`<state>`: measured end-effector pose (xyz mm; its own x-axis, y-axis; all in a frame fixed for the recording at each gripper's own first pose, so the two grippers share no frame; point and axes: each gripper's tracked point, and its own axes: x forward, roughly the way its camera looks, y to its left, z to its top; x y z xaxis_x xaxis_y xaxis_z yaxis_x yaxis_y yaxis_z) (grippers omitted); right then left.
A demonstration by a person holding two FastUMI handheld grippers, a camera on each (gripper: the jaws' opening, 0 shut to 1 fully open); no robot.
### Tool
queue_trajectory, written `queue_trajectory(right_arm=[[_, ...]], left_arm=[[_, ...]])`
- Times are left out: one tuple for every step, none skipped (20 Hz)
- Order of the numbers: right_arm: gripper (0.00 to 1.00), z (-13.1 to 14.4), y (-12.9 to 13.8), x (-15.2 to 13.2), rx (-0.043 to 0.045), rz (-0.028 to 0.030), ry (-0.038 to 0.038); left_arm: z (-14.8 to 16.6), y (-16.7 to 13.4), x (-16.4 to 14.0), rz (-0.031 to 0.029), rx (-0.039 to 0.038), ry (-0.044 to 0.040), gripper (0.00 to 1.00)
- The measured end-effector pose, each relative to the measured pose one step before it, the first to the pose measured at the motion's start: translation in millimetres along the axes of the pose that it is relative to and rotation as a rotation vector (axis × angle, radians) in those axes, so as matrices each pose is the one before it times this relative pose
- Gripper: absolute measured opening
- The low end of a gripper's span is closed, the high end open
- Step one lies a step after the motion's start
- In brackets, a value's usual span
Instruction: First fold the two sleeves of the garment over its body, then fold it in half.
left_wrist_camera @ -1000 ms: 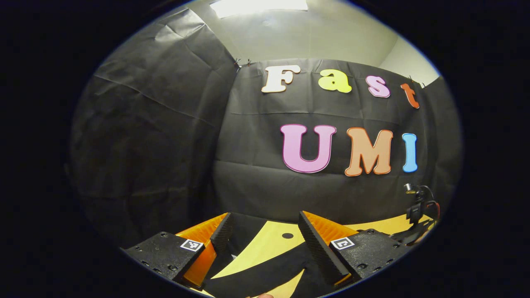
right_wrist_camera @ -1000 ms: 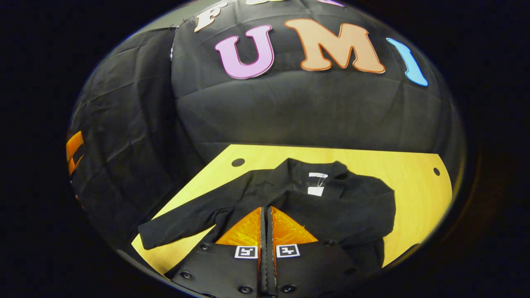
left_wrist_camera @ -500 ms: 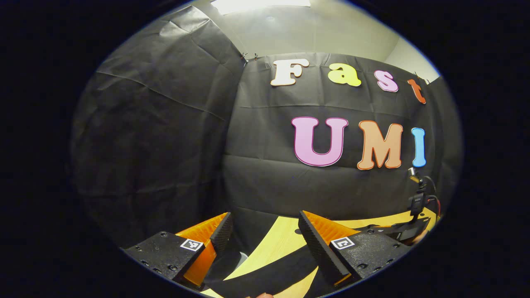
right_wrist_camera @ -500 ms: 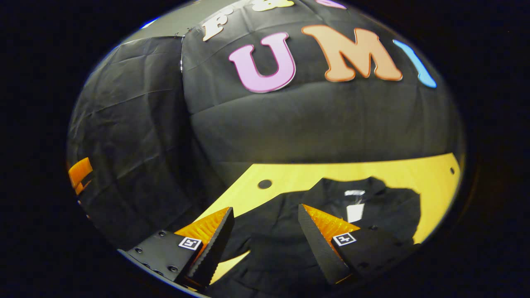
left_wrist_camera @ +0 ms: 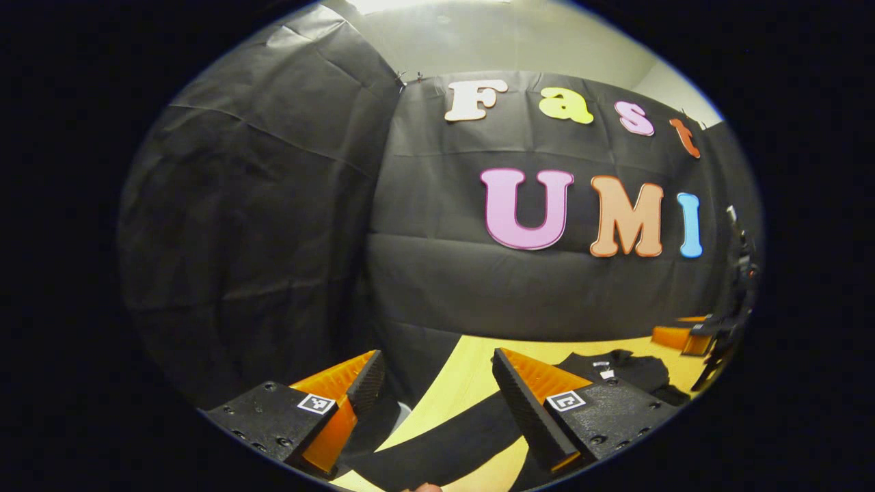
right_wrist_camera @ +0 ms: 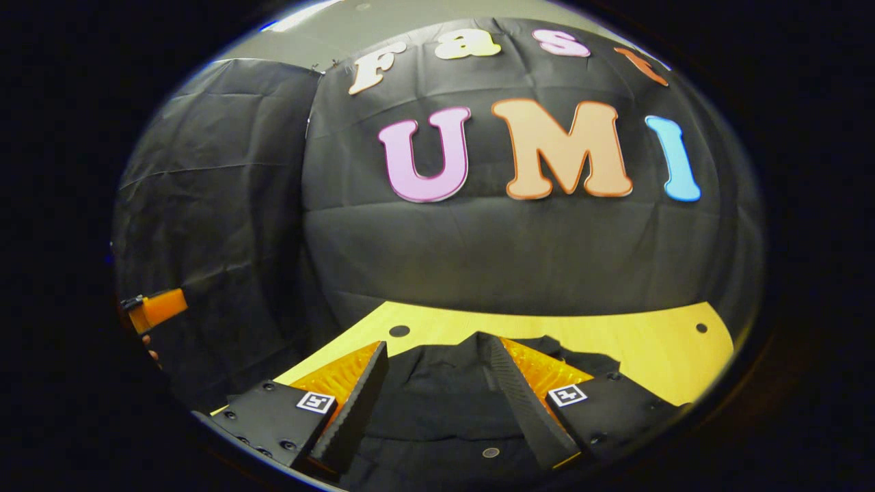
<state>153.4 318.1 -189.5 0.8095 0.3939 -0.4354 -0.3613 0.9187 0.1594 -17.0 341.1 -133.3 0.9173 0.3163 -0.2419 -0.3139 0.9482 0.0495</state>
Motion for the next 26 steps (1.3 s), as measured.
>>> queue_trajectory(right_arm=[[0.93,7.42,-1.03,-9.0,-0.00332,-0.00391,-0.02821],[0.93,3.76,-0.96,-7.77,-0.00411,-0.00276,-0.02292],[0.97,1.53,0.0,-7.04,-0.00031,0.00109,-0.00866],[0.95,1.26,0.64,-5.05,0.00156,0.00423,-0.00483],[0.93,0.19,-1.37,-4.58,0.00033,-0.00006,0.0005],[0.93,-0.08,-1.89,-3.67,0.00134,-0.00301,0.0013],[0.93,-0.77,-1.29,-4.0,0.00346,-0.00174,0.00243],[0.97,-1.8,-1.43,-1.78,0.00137,-0.00228,0.00463],[0.97,-3.08,-1.52,-2.76,-0.00025,-0.0029,0.00523],[0.97,-3.05,-2.02,-1.53,-0.00203,-0.00123,0.0083],[0.93,-3.64,-1.21,-1.63,-0.00317,-0.00138,0.01118],[0.97,-3.06,-1.21,-0.19,-0.00281,-0.00093,0.01302],[0.97,-3.66,-1.54,-0.75,-0.00077,-0.00206,0.01029],[0.97,-1.25,-1.41,-1.31,0.00192,-0.00204,0.00545],[0.93,0.15,-0.61,-1.29,0.00278,-0.00181,0.00048],[0.93,0.22,-0.89,-0.36,0.00041,-0.00353,-0.00027],[1.0,0.58,-0.96,0.0,-0.00038,-0.00288,-0.00096],[0.97,0.67,-0.62,0.44,0.00132,-0.00189,0.00132],[0.97,-1.47,-0.87,1.03,0.00042,-0.00354,0.00394],[0.97,-0.27,-0.19,1.34,0.00053,-0.00209,0.00527],[0.97,-0.31,0.46,0.64,0.00135,0.00072,0.00285],[0.97,0.39,0.53,1.49,-0.00024,0.00115,0.00282],[0.97,0.01,0.98,0.66,-0.00281,0.00147,0.00154],[0.97,-0.39,0.97,1.47,-0.00563,0.00177,0.00414],[0.92,-1.02,1.43,0.97,-0.00389,0.00338,0.00315],[0.97,-0.55,1.6,1.23,-0.00111,0.00427,0.00487]], left_arm=[[-10.78,3.43,1.02,0.00223,0.00968,0.019,0.99],[-13.8,3.93,-0.55,0.00162,0.00641,0.0282,0.93],[-13.75,2.61,0.83,0.00261,0.00209,0.03466,0.96],[-16.61,1.78,2.29,0.00371,0.00411,0.04251,0.99],[-12.39,0.36,1.98,0.0002,-0.00112,0.03106,0.99],[-17.22,-1.25,2.27,-0.00673,-0.00626,0.04026,0.93],[-15.41,0.19,2.42,-0.00298,-0.0021,0.03671,0.99],[-17.81,2.44,1.76,0.00474,-0.00015,0.04011,0.96],[-13.33,1.41,5.24,0.00542,0.00158,0.0321,0.96],[-12.77,0.41,5.08,0.00313,0.00498,0.02814,0.96],[-13.51,0.64,3.71,0.00035,0.01057,0.03307,0.97],[-12.1,0.26,4.68,0.00142,0.00964,0.02894,0.96],[-9.62,1.15,3.41,0.00328,0.00942,0.02585,0.97],[-8.6,3.46,3.42,0.00341,0.0082,0.02312,0.96],[-8.36,1.98,5.6,0.0041,0.002,0.02013,0.97],[-8.5,0.68,4.76,0.00434,0.00032,0.02163,0.97],[-6.2,1.6,3.6,0.00813,0.00063,0.02373,0.97],[-10.56,1.83,3.37,0.00386,0.00211,0.02952,0.97],[-7.06,2.38,1.33,0.01077,0.00722,0.02952,0.98],[-7.87,2.09,3.18,0.00941,0.00799,0.02197,1.0],[-8.7,2.07,2.69,0.01187,0.00495,0.02706,0.98],[-15.45,4.25,4.74,0.00175,0.00142,0.03459,0.97],[-16.38,0.82,-2.71,-0.00185,-0.01415,0.05795,0.97],[12.51,3.77,-1.36,0.00757,-0.00155,-0.0813,0.98],[1.08,-0.37,1.33,0.00501,0.00342,-0.01068,0.99],[-9.2,-4.05,0.43,0.00618,0.00287,0.03153,0.94]])
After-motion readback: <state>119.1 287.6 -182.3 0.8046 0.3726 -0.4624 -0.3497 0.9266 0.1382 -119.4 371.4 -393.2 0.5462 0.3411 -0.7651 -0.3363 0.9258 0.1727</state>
